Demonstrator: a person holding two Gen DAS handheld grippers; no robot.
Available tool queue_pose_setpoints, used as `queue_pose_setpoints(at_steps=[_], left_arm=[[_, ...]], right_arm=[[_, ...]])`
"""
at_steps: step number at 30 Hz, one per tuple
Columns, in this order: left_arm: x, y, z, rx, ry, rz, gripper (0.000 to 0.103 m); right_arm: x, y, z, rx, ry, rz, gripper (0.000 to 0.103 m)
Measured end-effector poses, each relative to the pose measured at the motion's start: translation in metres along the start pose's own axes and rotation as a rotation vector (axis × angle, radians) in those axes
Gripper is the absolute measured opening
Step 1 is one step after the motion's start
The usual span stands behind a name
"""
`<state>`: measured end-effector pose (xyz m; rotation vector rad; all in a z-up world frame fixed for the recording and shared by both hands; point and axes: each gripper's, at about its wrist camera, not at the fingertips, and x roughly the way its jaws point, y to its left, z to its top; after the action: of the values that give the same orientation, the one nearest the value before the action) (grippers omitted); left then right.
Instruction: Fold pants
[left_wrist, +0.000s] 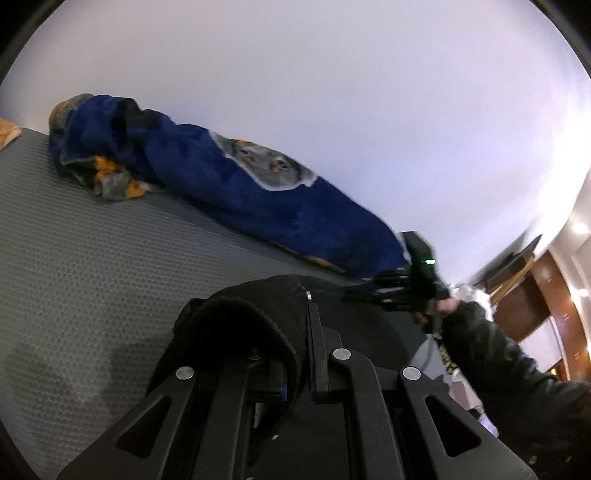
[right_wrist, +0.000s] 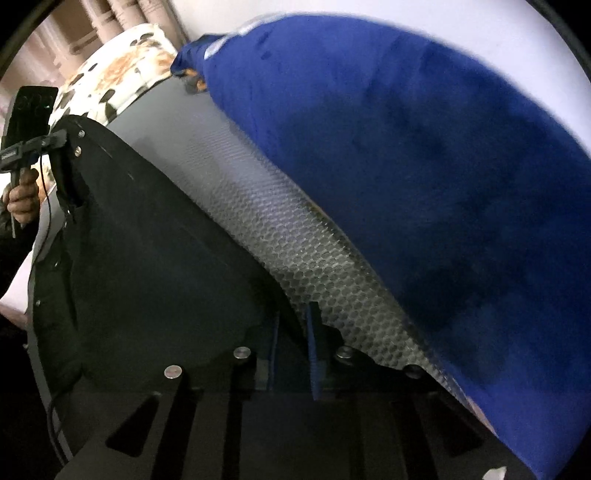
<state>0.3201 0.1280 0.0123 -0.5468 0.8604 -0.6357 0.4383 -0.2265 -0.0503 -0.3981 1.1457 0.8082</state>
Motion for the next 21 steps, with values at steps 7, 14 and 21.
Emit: queue_pose_setpoints(at_steps=[7,14,21], left_arm=[[-0.009,-0.01,0.003,0.039,0.022,0.048,0.007],[-0.046,-0.048,-0.021,0.144,0.039,0.032,0.008],[-0.083,-0.074,-0.079,0.245,0.098,0.039,0.01]], right_arm=[[-0.055,0.034,-0.023,0.031,-0.083,-0.136,0.008],[-0.114,0.097,-0.074,0.08,-0.133,-0.199,0.006],[-0.143,0.174,-0.144,0.144,-0.15,-0.166,0.006]])
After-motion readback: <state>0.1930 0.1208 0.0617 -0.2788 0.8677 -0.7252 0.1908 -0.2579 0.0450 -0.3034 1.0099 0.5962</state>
